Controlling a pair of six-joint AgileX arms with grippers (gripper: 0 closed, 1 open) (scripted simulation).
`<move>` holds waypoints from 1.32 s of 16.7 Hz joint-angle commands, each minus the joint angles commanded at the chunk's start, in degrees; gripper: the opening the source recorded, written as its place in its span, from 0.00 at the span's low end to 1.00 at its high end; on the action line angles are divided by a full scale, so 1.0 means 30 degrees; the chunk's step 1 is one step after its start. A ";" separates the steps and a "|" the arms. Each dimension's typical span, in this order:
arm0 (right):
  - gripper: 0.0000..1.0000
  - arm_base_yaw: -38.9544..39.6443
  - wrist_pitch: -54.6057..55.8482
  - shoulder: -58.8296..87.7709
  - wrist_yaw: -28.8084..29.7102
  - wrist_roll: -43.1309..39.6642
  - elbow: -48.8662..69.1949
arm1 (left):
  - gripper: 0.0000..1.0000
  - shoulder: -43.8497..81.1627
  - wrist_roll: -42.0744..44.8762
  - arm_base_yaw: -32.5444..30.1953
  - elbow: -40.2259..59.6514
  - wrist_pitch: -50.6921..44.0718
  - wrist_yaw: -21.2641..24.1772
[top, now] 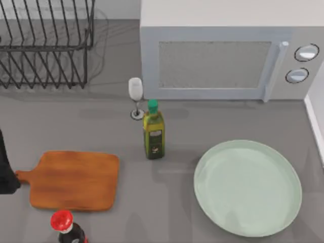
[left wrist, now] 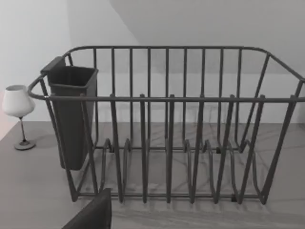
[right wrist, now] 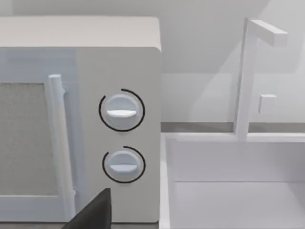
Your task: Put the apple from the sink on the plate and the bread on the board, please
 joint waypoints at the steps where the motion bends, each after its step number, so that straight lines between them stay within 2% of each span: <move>1: 1.00 0.0000 0.0000 0.0000 0.0000 0.0000 0.0000 | 1.00 0.0000 0.0000 0.0000 0.0000 0.0000 0.0000; 13: 1.00 -0.0102 -0.0372 0.0585 0.0000 -0.0097 0.0541 | 1.00 0.0000 0.0000 0.0000 0.0000 0.0000 0.0000; 17: 1.00 -0.0687 -0.2479 0.4200 0.0003 -0.0648 0.3583 | 1.00 0.0000 0.0000 0.0000 0.0000 0.0000 0.0000; 22: 1.00 -0.1879 -0.6761 1.2545 0.0010 -0.1767 0.9793 | 1.00 0.0000 0.0000 0.0000 0.0000 0.0000 0.0000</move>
